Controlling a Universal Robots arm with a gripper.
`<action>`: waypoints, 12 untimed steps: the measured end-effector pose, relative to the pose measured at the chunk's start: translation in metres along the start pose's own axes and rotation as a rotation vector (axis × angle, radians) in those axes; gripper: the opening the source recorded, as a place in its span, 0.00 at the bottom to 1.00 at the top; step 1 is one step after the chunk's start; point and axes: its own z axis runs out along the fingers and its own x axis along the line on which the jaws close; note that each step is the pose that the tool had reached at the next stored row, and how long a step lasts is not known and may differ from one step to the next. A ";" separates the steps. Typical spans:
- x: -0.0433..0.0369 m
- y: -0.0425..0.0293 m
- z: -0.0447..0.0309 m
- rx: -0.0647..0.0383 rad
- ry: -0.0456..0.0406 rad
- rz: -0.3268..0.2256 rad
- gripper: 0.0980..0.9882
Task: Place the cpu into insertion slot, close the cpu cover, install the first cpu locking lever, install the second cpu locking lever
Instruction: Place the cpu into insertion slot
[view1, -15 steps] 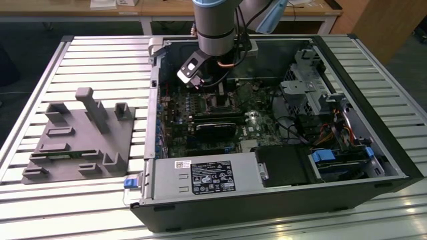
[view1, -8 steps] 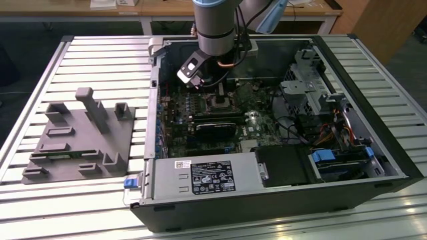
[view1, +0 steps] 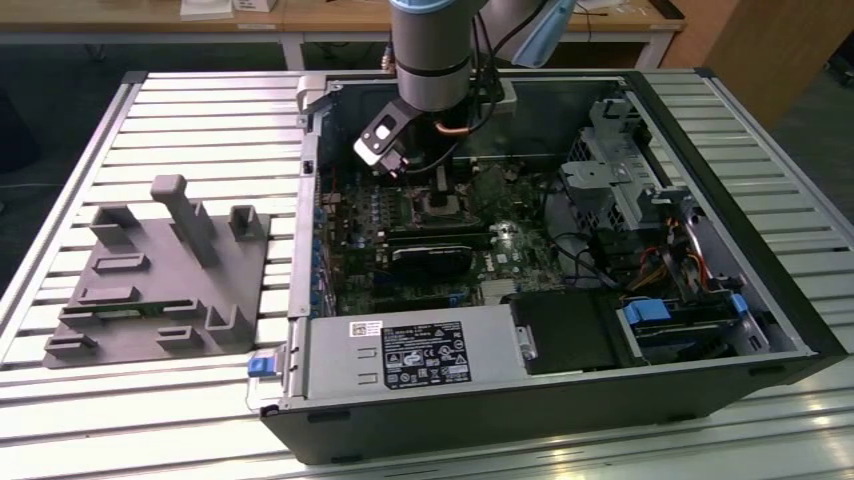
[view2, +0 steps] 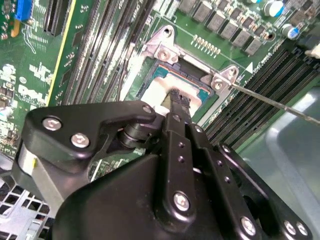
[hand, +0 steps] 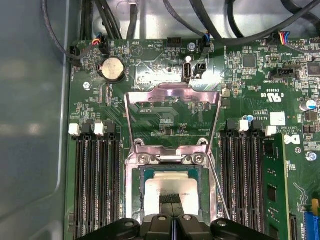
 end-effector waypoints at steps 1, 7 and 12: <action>0.0000 0.0000 0.0000 0.000 0.0001 0.000 0.01; 0.0001 0.0023 0.0005 0.000 -0.0004 0.003 0.01; -0.0001 0.0020 0.0021 0.000 -0.0015 0.005 0.01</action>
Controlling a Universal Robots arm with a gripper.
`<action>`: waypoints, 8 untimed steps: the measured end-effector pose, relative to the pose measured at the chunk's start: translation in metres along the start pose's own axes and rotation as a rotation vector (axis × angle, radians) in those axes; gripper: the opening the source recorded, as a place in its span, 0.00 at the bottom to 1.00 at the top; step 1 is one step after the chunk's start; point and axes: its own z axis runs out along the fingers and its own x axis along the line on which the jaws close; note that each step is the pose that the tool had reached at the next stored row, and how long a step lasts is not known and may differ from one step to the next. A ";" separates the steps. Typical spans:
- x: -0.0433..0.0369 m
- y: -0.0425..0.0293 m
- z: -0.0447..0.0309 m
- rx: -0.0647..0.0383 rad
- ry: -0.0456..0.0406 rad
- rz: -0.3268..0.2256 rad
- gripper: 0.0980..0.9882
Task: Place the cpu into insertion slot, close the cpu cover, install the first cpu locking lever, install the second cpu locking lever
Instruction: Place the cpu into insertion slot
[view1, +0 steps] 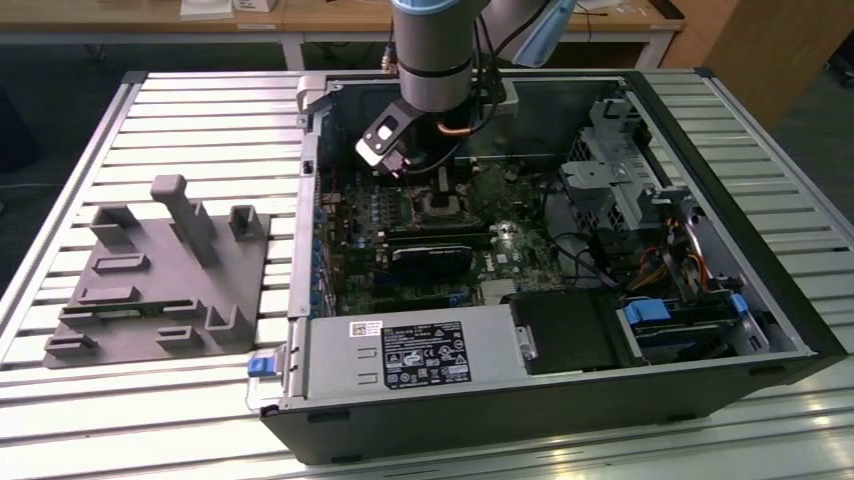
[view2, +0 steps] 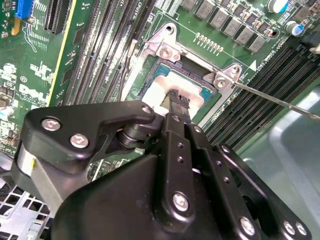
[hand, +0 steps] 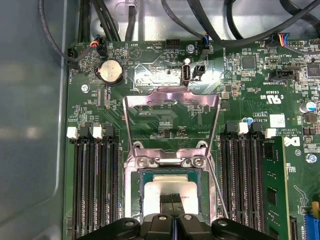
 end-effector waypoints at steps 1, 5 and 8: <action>0.0000 0.0000 0.0002 0.000 0.0003 0.000 0.01; 0.0002 0.0001 0.0001 -0.001 0.0010 0.000 0.01; 0.0004 0.0005 -0.0022 -0.001 0.0021 0.000 0.01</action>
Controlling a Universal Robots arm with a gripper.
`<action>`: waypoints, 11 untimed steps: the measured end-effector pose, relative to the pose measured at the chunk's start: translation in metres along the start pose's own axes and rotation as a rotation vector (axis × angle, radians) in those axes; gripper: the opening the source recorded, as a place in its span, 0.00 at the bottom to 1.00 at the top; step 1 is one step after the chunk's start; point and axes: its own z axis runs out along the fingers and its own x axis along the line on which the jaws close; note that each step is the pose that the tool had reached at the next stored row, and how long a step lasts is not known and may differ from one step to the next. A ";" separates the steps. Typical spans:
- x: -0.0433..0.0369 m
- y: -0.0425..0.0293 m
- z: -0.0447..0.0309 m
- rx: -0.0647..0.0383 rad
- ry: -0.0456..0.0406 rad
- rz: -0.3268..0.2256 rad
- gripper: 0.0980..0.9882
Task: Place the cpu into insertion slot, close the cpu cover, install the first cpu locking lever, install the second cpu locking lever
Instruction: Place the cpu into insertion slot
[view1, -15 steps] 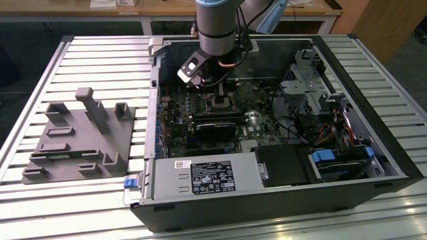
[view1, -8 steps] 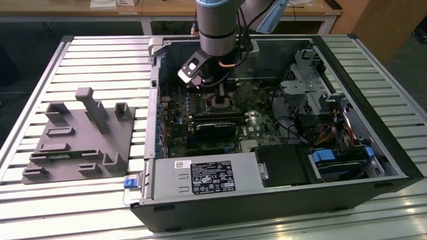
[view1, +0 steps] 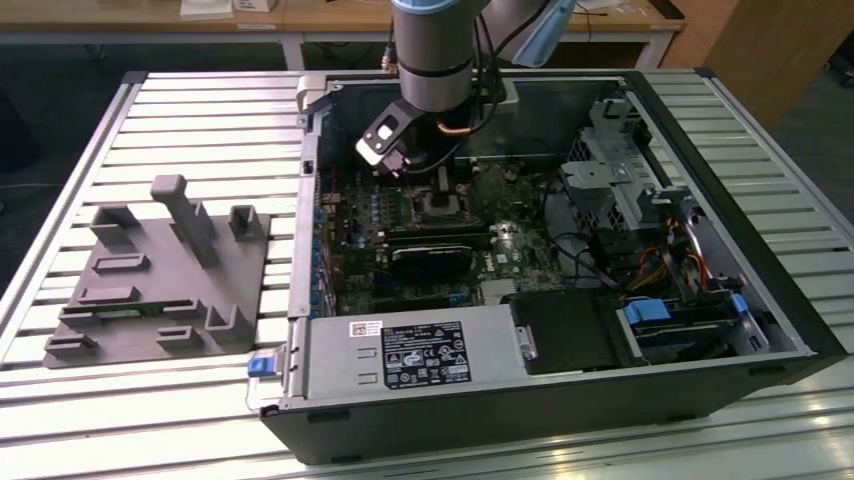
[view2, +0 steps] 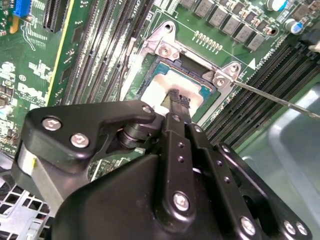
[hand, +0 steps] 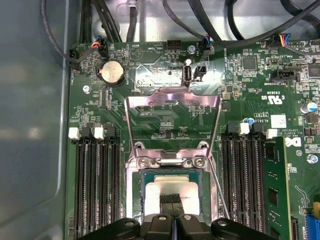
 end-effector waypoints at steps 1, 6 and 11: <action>-0.0001 0.0001 -0.0018 0.001 -0.0009 0.000 0.01; 0.0001 0.0011 -0.0119 0.001 -0.0012 0.000 0.01; 0.0005 0.0025 -0.0260 0.001 -0.0012 0.000 0.01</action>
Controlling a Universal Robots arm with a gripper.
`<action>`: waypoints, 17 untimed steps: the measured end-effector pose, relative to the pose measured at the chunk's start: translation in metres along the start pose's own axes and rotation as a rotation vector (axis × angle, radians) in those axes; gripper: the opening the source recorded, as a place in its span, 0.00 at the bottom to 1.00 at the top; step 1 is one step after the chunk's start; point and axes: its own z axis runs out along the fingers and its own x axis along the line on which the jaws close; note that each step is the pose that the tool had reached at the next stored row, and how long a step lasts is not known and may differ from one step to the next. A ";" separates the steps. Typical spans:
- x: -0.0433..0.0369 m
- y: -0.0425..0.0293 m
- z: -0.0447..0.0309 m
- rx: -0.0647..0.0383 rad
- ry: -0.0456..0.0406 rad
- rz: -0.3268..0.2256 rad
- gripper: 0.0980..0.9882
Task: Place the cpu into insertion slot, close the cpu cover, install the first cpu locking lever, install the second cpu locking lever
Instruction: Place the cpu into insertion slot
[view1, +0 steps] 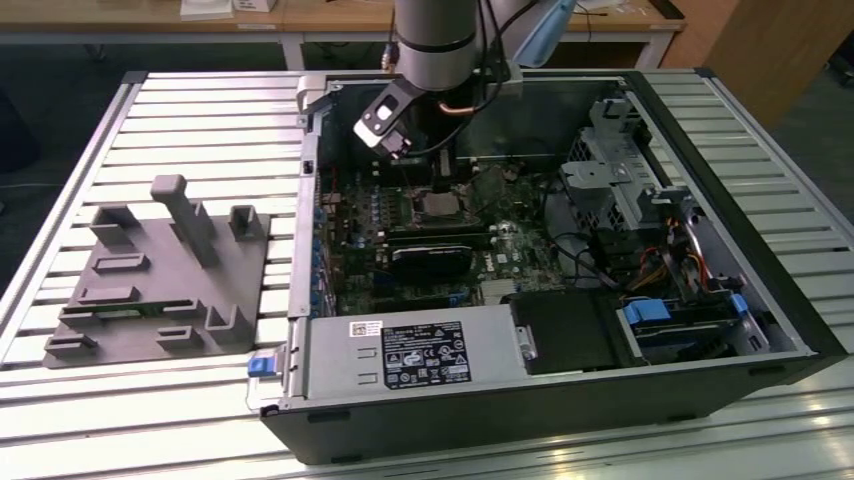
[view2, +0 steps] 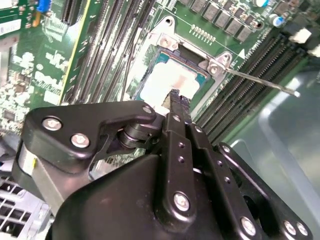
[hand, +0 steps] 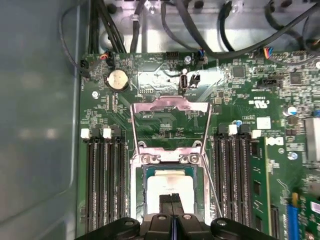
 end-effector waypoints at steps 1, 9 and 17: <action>0.0001 0.0003 -0.0029 0.000 0.0000 0.000 0.01; 0.0007 0.0027 -0.0257 0.000 0.0000 0.000 0.01; 0.0008 0.0034 -0.0300 0.000 0.0000 0.000 0.01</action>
